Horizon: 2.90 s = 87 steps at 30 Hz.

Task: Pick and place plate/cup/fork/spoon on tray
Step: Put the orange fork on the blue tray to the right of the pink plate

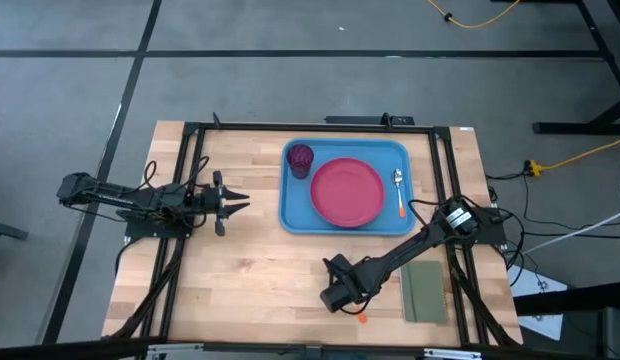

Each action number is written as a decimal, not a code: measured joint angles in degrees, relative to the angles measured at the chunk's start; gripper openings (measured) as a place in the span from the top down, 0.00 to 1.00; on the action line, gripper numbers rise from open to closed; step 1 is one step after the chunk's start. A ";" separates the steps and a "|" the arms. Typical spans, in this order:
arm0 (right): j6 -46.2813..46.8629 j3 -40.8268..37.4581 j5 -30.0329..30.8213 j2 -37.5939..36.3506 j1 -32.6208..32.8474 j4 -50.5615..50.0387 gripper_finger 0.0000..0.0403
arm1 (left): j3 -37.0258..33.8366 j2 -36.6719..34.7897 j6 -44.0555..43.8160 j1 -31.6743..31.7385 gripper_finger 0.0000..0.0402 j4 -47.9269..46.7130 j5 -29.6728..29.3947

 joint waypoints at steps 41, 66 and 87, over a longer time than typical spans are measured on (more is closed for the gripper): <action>12.47 -9.89 22.17 -27.78 -11.42 -30.47 0.98 | 0.00 0.02 0.00 0.00 0.79 0.00 0.00; -7.63 -36.73 16.35 -40.44 -43.98 -2.42 0.99 | 0.00 0.00 0.00 0.00 0.79 0.00 0.00; -15.39 -47.16 9.68 -40.42 -51.22 12.91 0.96 | 0.00 0.00 0.02 0.01 0.79 0.00 0.01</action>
